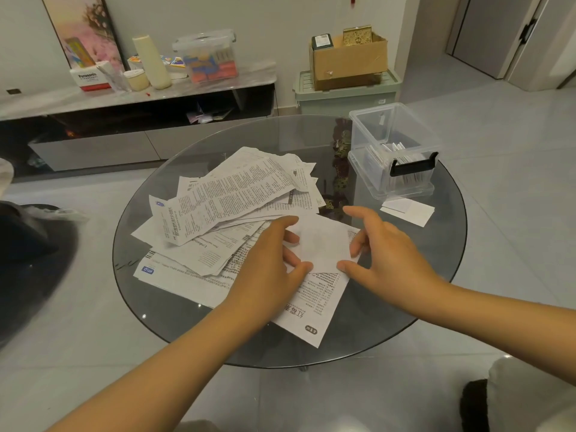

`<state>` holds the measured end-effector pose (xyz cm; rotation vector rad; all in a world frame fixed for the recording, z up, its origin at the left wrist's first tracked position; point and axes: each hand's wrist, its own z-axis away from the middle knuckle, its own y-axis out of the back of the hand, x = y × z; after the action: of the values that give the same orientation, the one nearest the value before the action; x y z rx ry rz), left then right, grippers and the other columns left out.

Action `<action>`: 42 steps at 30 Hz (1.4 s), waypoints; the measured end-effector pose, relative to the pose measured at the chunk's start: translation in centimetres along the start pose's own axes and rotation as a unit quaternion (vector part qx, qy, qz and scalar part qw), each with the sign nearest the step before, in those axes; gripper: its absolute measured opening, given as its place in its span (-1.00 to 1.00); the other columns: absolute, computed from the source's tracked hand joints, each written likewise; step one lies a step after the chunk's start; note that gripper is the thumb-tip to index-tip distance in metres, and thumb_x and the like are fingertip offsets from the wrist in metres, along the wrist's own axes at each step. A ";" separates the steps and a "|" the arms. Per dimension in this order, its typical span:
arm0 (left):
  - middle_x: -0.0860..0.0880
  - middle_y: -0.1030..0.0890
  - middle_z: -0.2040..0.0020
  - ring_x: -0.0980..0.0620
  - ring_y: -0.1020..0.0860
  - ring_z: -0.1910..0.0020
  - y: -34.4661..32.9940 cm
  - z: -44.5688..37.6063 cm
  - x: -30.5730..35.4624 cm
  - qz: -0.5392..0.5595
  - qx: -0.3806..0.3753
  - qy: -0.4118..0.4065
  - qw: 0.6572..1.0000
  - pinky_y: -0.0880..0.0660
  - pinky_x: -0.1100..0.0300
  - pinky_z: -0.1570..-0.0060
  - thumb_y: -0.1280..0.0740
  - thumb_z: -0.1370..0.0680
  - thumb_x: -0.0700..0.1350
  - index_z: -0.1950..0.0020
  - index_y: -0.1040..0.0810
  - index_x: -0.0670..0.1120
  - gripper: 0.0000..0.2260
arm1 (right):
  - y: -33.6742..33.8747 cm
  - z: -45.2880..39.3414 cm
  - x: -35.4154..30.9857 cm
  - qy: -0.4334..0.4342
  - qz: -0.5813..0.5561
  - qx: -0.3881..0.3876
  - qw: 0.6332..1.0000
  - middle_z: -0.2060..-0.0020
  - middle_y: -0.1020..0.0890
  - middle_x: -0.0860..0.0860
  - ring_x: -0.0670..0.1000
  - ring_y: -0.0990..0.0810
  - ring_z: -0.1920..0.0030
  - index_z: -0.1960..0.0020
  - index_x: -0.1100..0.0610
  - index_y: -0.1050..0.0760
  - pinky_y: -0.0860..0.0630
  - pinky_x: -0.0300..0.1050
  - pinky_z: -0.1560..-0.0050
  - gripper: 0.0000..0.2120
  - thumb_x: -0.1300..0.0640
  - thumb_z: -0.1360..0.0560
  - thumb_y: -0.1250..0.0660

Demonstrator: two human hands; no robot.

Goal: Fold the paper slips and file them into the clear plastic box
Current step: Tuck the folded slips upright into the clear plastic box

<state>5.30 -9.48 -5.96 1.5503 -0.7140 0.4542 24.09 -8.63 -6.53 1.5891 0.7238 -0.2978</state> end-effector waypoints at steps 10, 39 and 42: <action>0.08 -0.53 -0.24 0.07 -0.40 -0.26 0.0 -0.4 -1.3 -0.128 -0.051 -0.144 0.980 -0.28 0.07 -0.30 -0.37 -0.50 0.01 -0.22 -0.57 0.00 -0.70 | 1.0 -0.2 0.4 0.195 0.152 -0.065 0.967 -0.15 -0.56 -0.14 -0.03 -0.38 -0.24 -0.23 -0.01 -0.53 -0.15 -0.20 -0.14 -0.64 -0.15 -0.50 -0.26; 0.13 -0.33 -0.04 0.18 -0.39 0.01 -0.4 -1.3 0.4 -0.075 -0.053 -0.036 0.995 -0.25 0.39 0.06 -0.39 -0.49 -0.02 -0.18 -0.51 0.02 -0.73 | 0.5 -1.1 0.0 0.061 0.119 -0.060 0.989 -0.15 -0.39 -0.09 -0.06 -0.27 -0.17 -0.34 -0.08 -0.38 -0.17 -0.28 -0.11 -0.60 -0.07 -0.52 -0.27; 0.12 -0.35 -0.04 0.16 -0.39 -0.01 -0.3 -1.5 0.5 -0.070 -0.062 -0.028 0.995 -0.23 0.38 0.07 -0.41 -0.47 -0.03 -0.04 -0.51 0.06 -0.82 | 0.5 -1.2 0.0 0.061 0.109 -0.074 0.989 -0.15 -0.38 -0.09 -0.06 -0.25 -0.18 -0.30 -0.08 -0.41 -0.18 -0.24 -0.19 -0.64 -0.05 -0.52 -0.27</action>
<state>6.00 -8.04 -5.67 1.4890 -0.6590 0.2576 24.16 -7.47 -5.92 1.5384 0.6435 0.0132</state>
